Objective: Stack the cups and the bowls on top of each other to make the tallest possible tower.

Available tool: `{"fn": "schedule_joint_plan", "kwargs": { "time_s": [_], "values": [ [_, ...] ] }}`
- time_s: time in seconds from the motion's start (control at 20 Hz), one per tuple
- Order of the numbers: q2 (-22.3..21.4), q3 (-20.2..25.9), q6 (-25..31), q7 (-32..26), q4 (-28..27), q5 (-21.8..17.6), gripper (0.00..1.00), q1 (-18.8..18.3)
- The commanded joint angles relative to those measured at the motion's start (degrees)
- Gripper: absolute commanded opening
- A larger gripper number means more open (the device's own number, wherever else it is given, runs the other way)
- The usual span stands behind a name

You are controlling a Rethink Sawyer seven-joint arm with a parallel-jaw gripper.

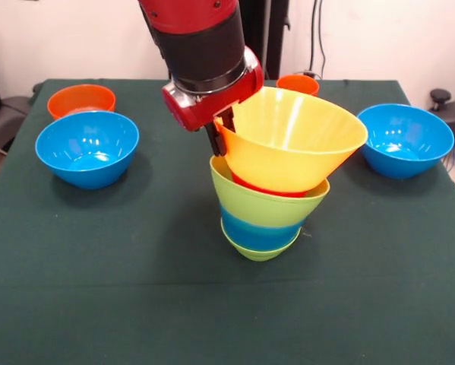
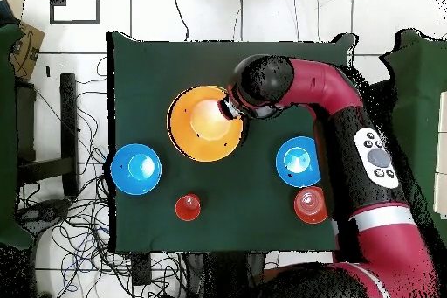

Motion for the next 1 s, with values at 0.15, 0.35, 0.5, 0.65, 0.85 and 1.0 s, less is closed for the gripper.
{"fn": "schedule_joint_plan", "kwargs": {
  "time_s": [0.15,0.35,0.5,0.65,0.85,1.0],
  "values": [
    [2.18,-2.32,4.15,-0.16,-3.92,-3.38,0.0,2.71],
    [1.84,-2.28,4.33,-0.55,-4.52,-3.41,0.0,2.9],
    [1.0,-2.08,3.66,-1.0,-3.53,-3.26,0.0,2.4],
    [0.4,-1.94,2.66,-1.28,-2.65,-3.26,0.0,1.95],
    [-2.07,-1.79,2.17,-2.51,0.02,-3.19,0.0,0.56],
    [-4.69,-1.53,1.83,-3.76,2.43,-3.03,0.0,-0.75]
  ]
}}
